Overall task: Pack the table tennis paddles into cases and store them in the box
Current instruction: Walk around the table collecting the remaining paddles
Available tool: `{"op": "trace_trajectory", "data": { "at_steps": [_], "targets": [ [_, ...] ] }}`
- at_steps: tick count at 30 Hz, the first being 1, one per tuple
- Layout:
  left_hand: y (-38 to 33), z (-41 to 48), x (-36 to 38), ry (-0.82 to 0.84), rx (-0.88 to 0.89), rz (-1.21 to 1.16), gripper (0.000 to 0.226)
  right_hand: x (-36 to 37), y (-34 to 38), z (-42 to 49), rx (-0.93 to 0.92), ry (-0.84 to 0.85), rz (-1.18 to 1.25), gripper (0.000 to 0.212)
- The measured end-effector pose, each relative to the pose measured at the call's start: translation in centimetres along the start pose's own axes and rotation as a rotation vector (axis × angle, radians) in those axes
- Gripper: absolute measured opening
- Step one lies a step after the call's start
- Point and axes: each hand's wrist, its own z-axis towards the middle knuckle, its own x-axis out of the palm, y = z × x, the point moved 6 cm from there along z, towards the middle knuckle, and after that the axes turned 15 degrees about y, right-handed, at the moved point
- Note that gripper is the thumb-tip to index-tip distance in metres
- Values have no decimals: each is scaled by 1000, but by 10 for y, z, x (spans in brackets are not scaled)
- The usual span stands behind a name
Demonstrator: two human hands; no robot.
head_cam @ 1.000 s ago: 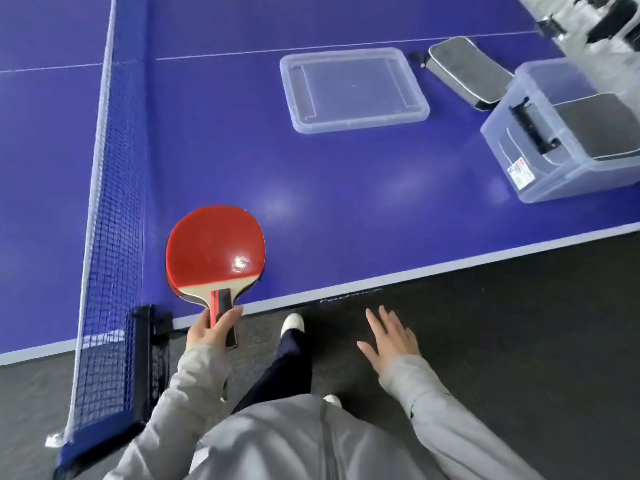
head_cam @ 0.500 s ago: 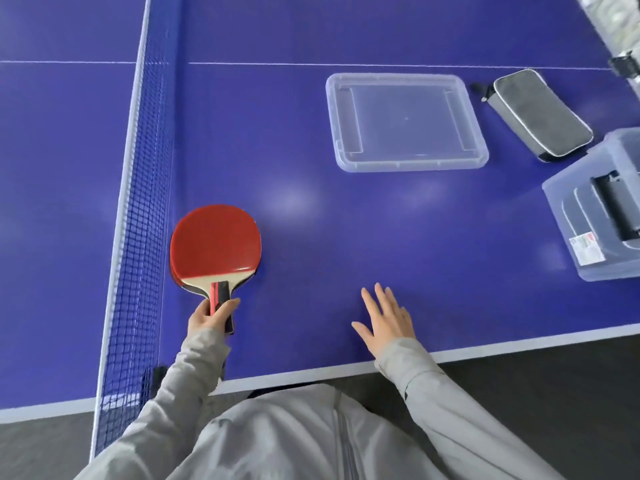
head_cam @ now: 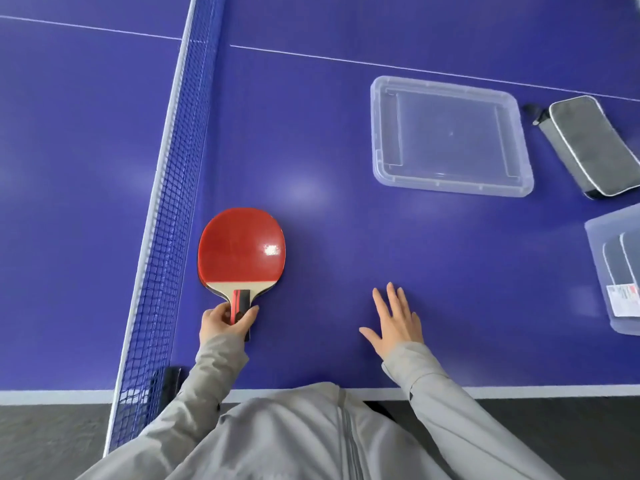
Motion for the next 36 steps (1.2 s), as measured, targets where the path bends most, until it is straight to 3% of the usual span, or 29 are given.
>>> {"op": "trace_trajectory", "data": {
  "at_steps": [2, 9, 23, 32, 36],
  "targets": [
    [2, -3, -3, -55, -37, -6, 26, 1, 0, 0, 3, -8, -3, 82],
    [3, 0, -3, -76, -68, -3, 43, 2, 1, 0, 9, -31, -19, 84],
    [4, -27, -3, -78, -36, 129, 56, 5, -3, -6, -21, 8, 16, 79],
    [-21, -62, 6, -171, 51, 605, 101, 32, -36, -26, -39, -63, 68, 75],
    [-49, -80, 34, -153, 239, 825, 130, 36, -70, -44, -29, -138, 174, 72]
  ]
}}
